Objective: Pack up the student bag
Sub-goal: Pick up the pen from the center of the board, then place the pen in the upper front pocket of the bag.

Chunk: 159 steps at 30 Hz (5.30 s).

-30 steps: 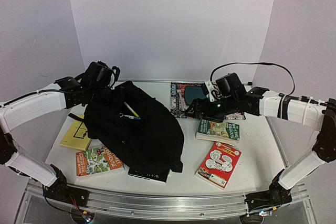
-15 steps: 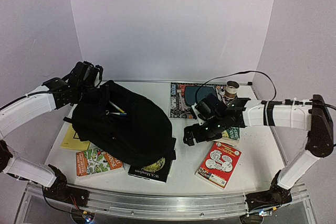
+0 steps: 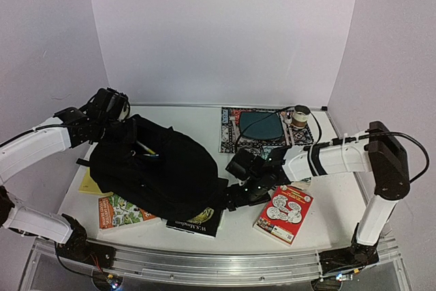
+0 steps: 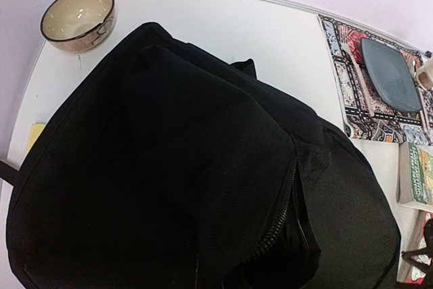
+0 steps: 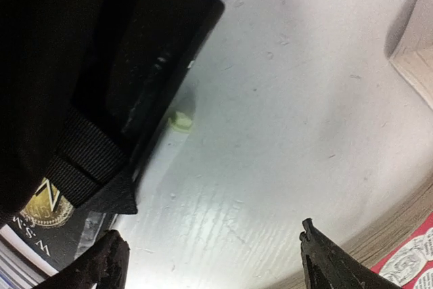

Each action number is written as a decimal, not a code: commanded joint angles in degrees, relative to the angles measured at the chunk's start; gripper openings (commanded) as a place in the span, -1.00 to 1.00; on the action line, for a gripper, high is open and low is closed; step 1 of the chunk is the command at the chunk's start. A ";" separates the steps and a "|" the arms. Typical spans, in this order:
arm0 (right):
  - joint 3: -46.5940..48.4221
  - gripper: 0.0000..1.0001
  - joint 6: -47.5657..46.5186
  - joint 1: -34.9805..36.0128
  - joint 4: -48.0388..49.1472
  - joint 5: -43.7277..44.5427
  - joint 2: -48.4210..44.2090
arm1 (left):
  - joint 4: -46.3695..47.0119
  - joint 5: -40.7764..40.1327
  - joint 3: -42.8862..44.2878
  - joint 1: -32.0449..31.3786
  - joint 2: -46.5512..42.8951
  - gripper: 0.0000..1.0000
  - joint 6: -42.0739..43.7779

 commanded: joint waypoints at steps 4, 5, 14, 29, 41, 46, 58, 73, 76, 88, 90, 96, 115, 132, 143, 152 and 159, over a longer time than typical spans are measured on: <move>1.61 0.62 4.75 1.69 -0.22 0.83 1.91 | 3.55 -4.71 1.47 0.46 0.32 -1.00 -1.19; 1.77 0.60 5.01 1.80 -0.18 0.54 2.24 | 3.52 -4.95 1.60 0.49 0.37 -1.00 -1.14; 3.26 0.47 6.37 3.65 -0.20 -0.19 5.41 | 3.65 -4.27 1.91 0.49 0.52 -1.00 -1.43; 5.24 0.23 7.35 5.01 -6.73 6.98 9.77 | 3.65 -3.35 2.12 0.48 0.86 -1.00 -1.30; 2.15 -0.02 4.14 2.52 -10.46 10.28 6.47 | 3.70 -1.71 2.02 0.49 0.21 -1.00 -1.12; 2.52 -0.04 4.25 1.80 -10.54 8.11 6.69 | 3.74 -1.09 2.01 0.50 0.28 -1.00 -1.39; 2.16 -0.29 6.62 0.27 -10.54 6.28 9.18 | 3.80 3.22 2.57 0.46 0.55 -1.00 -1.41; 3.19 -0.88 3.88 -2.35 -10.78 7.60 4.39 | 4.69 10.79 6.85 0.47 2.16 -1.00 -1.91; 3.65 -0.95 2.86 -2.99 -10.91 7.71 2.13 | 4.88 12.78 7.74 0.48 3.10 -1.00 -2.00; 9.19 -0.99 -2.07 -6.75 -13.42 3.55 -9.35 | 5.84 16.81 18.37 0.43 7.62 -1.00 -1.96; 11.08 -0.99 -3.10 -7.03 -13.83 2.89 -10.84 | 5.86 19.77 20.72 0.45 8.89 -1.00 -2.80; 15.71 -0.98 -4.43 -7.07 -13.85 -2.30 -12.44 | 8.05 26.53 20.84 -0.33 11.62 -1.00 -5.61; 19.15 -1.00 6.52 -5.54 3.97 -26.85 -1.84 | 13.54 19.24 14.66 -13.89 16.39 -1.00 -7.05; 17.49 -1.00 19.98 -7.82 17.85 -7.89 3.73 | 15.41 18.02 12.40 -18.37 17.97 -1.00 -7.45; 20.35 -0.84 25.87 -7.81 25.87 -0.51 8.73 | 18.14 19.88 9.71 -18.85 17.92 -1.00 -9.73; 22.39 -0.23 21.32 -7.86 26.04 -10.79 10.76 | 18.73 14.19 8.91 -18.86 18.33 -1.00 -9.17; 17.44 0.06 12.12 -7.81 21.11 -12.34 3.96 | 18.70 9.69 8.66 -18.80 19.16 -0.97 -7.21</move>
